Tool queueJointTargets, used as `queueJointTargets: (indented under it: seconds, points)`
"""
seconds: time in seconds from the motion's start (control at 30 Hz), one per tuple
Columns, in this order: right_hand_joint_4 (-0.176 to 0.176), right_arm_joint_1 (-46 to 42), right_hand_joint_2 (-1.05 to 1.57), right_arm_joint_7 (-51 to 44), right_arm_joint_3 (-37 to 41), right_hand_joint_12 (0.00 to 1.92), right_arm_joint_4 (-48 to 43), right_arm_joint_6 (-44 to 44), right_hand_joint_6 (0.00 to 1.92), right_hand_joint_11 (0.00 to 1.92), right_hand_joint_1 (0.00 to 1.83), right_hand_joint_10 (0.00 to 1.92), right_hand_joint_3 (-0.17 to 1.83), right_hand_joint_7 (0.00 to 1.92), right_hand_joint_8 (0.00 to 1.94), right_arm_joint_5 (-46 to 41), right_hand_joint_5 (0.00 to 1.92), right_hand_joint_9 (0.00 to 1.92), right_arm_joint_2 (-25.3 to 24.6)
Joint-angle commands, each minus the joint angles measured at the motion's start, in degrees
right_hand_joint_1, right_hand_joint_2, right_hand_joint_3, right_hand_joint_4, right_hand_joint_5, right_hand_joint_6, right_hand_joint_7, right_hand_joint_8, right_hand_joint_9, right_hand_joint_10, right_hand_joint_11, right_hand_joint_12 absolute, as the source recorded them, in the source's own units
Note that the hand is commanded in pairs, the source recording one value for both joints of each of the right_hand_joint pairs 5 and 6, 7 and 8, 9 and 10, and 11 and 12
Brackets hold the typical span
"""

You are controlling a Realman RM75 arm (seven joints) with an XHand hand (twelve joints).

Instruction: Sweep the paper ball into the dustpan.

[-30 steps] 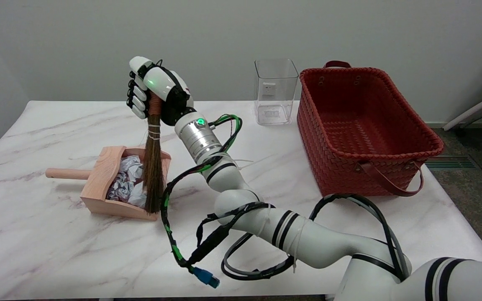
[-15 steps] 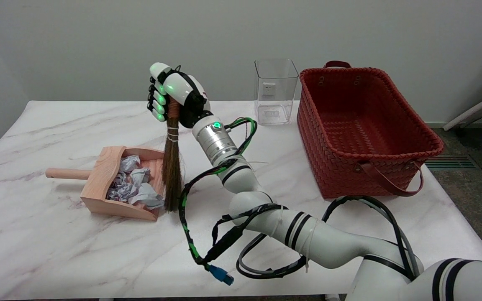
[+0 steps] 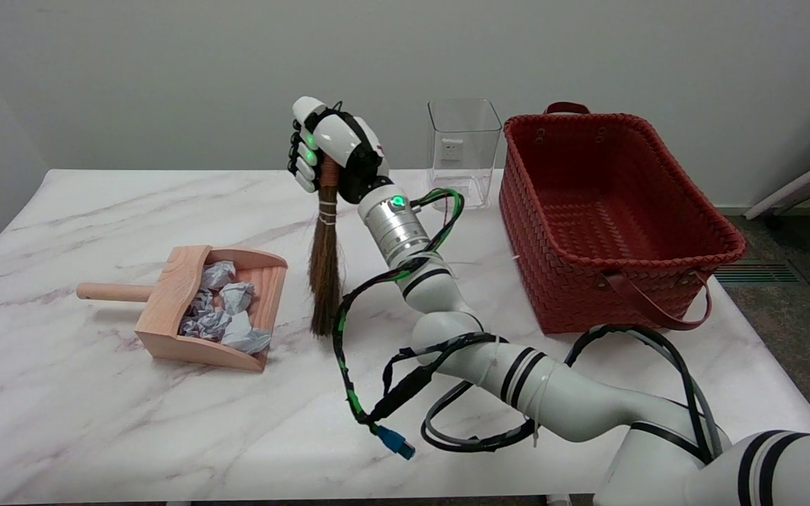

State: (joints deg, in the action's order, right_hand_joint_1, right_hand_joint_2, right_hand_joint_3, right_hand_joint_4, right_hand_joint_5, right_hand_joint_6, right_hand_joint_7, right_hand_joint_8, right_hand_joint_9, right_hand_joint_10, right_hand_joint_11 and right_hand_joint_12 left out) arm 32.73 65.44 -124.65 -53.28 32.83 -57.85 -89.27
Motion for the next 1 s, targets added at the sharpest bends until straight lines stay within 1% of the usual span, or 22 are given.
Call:
queueJointTargets:
  seconds: [0.03,0.1,0.2,0.37,0.5,0.6,0.77,0.87,1.0]
  points:
    - [0.0,-2.82,1.31,-1.51,3.76,1.82,-3.38,6.04,1.92,1.82,0.91,1.92,1.22,1.92,1.92,1.37,1.92,1.92,6.82]
    - [0.0,-4.15,1.33,-4.0,4.82,1.81,-6.64,6.58,1.92,1.81,0.91,1.92,1.21,1.92,1.92,0.82,1.92,1.92,9.32]
    - [0.0,-5.72,1.35,-4.94,6.56,1.81,-13.2,6.13,1.92,1.81,0.91,1.92,1.22,1.92,1.92,0.53,1.92,1.92,11.94]
    - [0.0,-9.45,1.36,-4.94,9.87,1.81,-24.59,7.02,1.92,1.81,0.89,1.92,1.24,1.92,1.92,0.53,1.92,1.92,14.76]
    - [0.0,-13.53,1.36,-4.94,11.83,1.81,-30.99,6.37,1.92,1.81,0.89,1.92,1.26,1.92,1.92,0.49,1.92,1.92,16.9]
    - [0.0,-15.38,1.35,-4.67,11.5,1.81,-32.8,5.25,1.92,1.81,0.89,1.92,1.28,1.92,1.92,0.06,1.92,1.92,17.82]
    - [0.0,-18.03,1.32,-4.35,9.72,1.81,-32.66,6.91,1.92,1.81,0.89,1.92,1.31,1.92,1.92,-3.1,1.92,1.92,17.74]
    - [0.0,-19.56,1.3,-4.03,9.05,1.8,-32.54,7.23,1.92,1.8,0.91,1.92,1.31,1.92,1.92,-3.1,1.92,1.92,18.14]
    - [0.0,-20.56,1.28,-2.33,9.11,1.77,-32.31,5.54,1.92,1.77,0.92,1.92,1.29,1.92,1.92,-4.76,1.92,1.92,18.54]
